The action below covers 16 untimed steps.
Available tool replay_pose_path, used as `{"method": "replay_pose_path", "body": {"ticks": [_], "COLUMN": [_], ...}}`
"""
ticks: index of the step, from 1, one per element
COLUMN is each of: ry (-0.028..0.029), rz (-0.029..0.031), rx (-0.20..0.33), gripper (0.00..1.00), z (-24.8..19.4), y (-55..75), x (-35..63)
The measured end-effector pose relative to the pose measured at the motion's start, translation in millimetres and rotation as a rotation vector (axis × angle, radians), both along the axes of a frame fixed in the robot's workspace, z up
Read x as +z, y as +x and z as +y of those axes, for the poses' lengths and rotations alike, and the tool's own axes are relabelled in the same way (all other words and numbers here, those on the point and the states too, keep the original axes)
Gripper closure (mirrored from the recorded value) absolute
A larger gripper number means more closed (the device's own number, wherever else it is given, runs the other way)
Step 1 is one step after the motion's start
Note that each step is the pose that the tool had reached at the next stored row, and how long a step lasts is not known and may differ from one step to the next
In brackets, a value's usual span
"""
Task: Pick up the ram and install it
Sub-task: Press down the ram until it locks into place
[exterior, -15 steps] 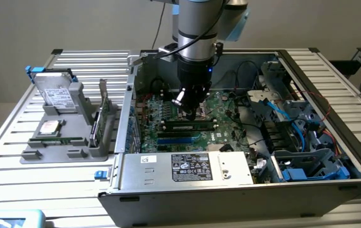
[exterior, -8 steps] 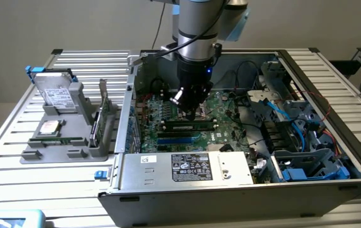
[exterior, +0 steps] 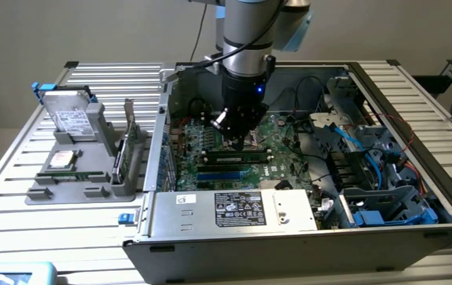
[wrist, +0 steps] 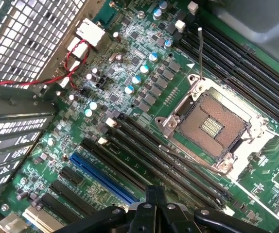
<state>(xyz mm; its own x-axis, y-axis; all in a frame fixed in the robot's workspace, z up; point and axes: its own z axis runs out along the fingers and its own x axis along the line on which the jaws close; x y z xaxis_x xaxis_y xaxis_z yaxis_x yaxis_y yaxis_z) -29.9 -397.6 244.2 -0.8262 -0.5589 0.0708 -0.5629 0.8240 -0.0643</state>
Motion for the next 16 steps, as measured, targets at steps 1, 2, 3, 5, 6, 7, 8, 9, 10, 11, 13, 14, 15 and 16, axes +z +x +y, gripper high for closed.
{"method": "replay_pose_path", "body": {"ticks": [1, 2, 3, 5, 6, 7, 8, 9, 10, 11, 13, 14, 15, 16], "ry": [0.0000, 0.0001, 0.0002, 0.0004, 0.0003, 0.0002, 0.0002, 0.0003, 0.0003, 0.0003, 0.0001, 0.0001, 0.0001, 0.0000], "rz": [-0.0017, -0.0034, -0.0057, -0.0129, -0.0159, -0.0195, -0.0229, -0.0259, -0.0290, -0.0319, -0.0373, -0.0397, -0.0423, -0.0443], "rx": [-0.013, -0.025, -0.036, -0.059, -0.070, -0.082, -0.093, -0.105, -0.116, -0.128, -0.151, -0.163, -0.176, -0.187], "gripper": [0.89, 0.89, 0.89, 0.89, 0.89, 0.89, 0.89, 0.89, 0.89, 0.89, 0.89, 0.89, 0.89, 0.89], "z": [0.0, 0.0, 0.0, 0.0, 0.0, 0.0, 0.0, 0.0, 0.0, 0.0, 0.0, 0.0, 0.0, 0.0], "y": [0.0, 0.1, 0.1, 0.0, 0.0, 0.0, 0.0, 0.0, 0.0, 0.0, 0.0, 0.0, 0.0, 0.0], "x": [0.0, -0.1, -0.2, -0.2, -0.2, -0.2, -0.2, -0.2, -0.2, -0.2, -0.2, -0.2, -0.2, -0.2]}}
